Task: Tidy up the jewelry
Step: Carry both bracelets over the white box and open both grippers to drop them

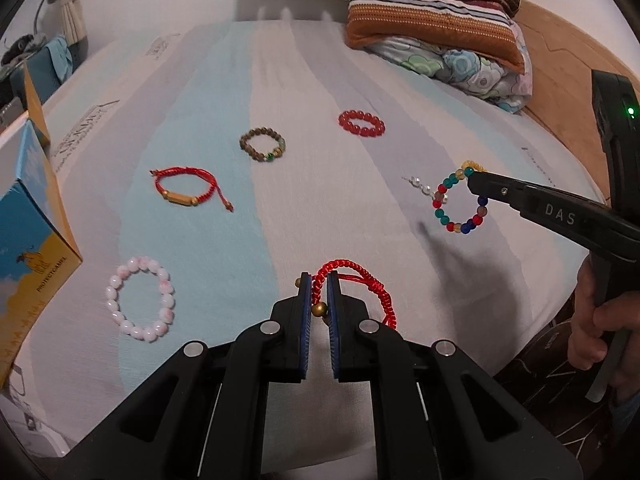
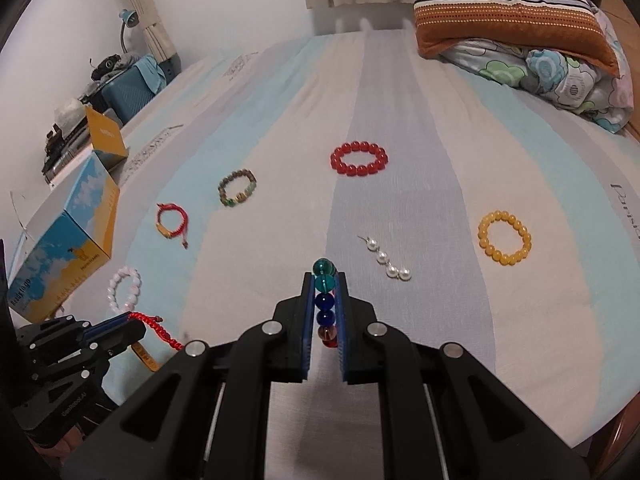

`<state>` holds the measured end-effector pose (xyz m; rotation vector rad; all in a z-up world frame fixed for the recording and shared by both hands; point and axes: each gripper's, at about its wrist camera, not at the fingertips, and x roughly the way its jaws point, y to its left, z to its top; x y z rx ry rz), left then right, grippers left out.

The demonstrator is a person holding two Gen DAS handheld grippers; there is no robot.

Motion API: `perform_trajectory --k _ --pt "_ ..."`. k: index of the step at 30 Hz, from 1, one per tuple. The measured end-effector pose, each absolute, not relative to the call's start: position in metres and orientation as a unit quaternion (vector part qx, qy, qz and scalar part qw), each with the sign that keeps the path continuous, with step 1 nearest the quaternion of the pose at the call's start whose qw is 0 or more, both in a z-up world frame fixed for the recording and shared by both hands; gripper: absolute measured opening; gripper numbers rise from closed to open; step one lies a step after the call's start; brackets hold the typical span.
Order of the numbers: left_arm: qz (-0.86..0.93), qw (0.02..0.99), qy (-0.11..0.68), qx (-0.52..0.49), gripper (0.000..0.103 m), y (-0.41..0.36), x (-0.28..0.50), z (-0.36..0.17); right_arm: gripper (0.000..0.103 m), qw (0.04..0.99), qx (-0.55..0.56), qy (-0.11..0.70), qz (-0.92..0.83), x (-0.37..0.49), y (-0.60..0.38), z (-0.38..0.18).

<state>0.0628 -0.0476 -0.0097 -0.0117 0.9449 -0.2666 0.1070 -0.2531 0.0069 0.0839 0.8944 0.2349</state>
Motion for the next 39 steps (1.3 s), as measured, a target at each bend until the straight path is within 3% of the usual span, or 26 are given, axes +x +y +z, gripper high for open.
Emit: perform_trajectory --k 18,39 --pt "-0.057 0.915 0.399 -0.034 0.007 0.032 0.065 0.062 0.009 0.905 0.003 0.394 0.163 0.112 -0.172 0.077" --pt "0.129 0.923 0.350 -0.092 0.007 0.242 0.011 0.137 0.009 0.880 -0.088 0.339 0.322 0.095 0.087 0.154"
